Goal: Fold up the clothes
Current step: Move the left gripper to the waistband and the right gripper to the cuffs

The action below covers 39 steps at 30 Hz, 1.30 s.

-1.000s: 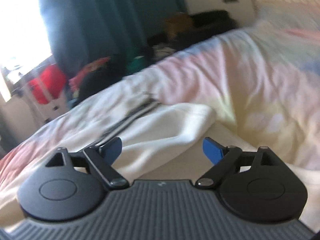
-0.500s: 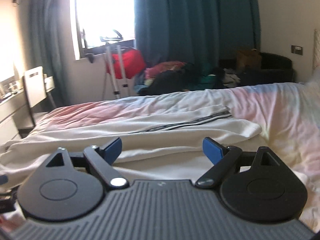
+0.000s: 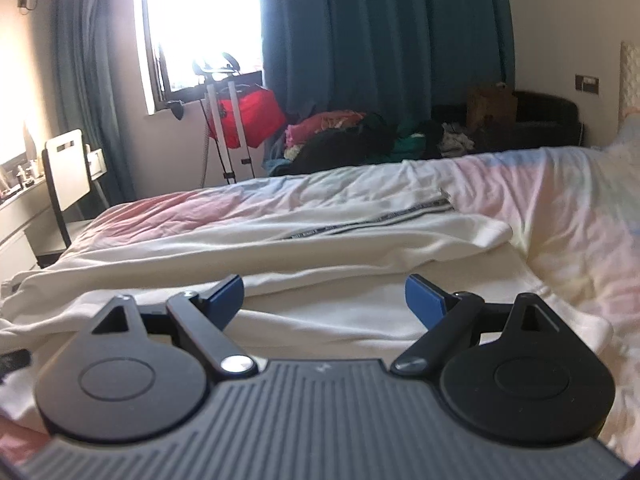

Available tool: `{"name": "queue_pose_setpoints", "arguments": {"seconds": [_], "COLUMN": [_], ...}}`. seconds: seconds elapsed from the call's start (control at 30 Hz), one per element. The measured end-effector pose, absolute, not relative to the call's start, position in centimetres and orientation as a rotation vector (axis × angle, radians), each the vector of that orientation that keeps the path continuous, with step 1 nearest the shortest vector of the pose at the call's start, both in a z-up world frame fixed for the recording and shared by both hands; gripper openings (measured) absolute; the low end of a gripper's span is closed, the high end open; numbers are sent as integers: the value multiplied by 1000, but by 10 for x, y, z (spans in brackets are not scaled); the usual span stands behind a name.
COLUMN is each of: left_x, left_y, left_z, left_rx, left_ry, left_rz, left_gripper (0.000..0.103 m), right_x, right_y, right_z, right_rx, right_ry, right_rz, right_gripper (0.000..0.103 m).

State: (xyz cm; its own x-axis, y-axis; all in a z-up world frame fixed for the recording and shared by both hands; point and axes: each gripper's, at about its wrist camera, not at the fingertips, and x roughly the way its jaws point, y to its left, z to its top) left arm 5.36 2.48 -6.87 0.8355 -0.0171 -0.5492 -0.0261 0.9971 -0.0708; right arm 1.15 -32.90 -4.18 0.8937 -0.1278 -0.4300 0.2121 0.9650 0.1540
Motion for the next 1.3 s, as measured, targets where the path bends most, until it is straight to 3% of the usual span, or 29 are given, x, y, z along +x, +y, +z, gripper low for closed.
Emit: {"name": "queue_pose_setpoints", "arguments": {"seconds": [0.2, 0.43, 0.77, 1.23, 1.3], "left_x": [59, 66, 34, 20, 21], "left_y": [95, 196, 242, 282, 283], "left_z": [-58, -65, -88, -117, -117], "left_rx": [-184, -574, -888, -1227, -1243], "left_ry": [700, 832, 795, 718, 692], "left_rz": [183, 357, 370, 334, 314], "left_gripper": [101, 101, 101, 98, 91], "right_x": [13, 11, -15, -30, -31], "right_y": [-339, -356, -434, -511, -513], "right_z": [-49, -50, -65, -136, -141], "right_rx": [244, 315, 582, 875, 916], "right_ry": [470, 475, 429, 495, 501], "right_rz": [-206, -237, -418, -691, -702], "right_gripper": [89, 89, 89, 89, 89]}}
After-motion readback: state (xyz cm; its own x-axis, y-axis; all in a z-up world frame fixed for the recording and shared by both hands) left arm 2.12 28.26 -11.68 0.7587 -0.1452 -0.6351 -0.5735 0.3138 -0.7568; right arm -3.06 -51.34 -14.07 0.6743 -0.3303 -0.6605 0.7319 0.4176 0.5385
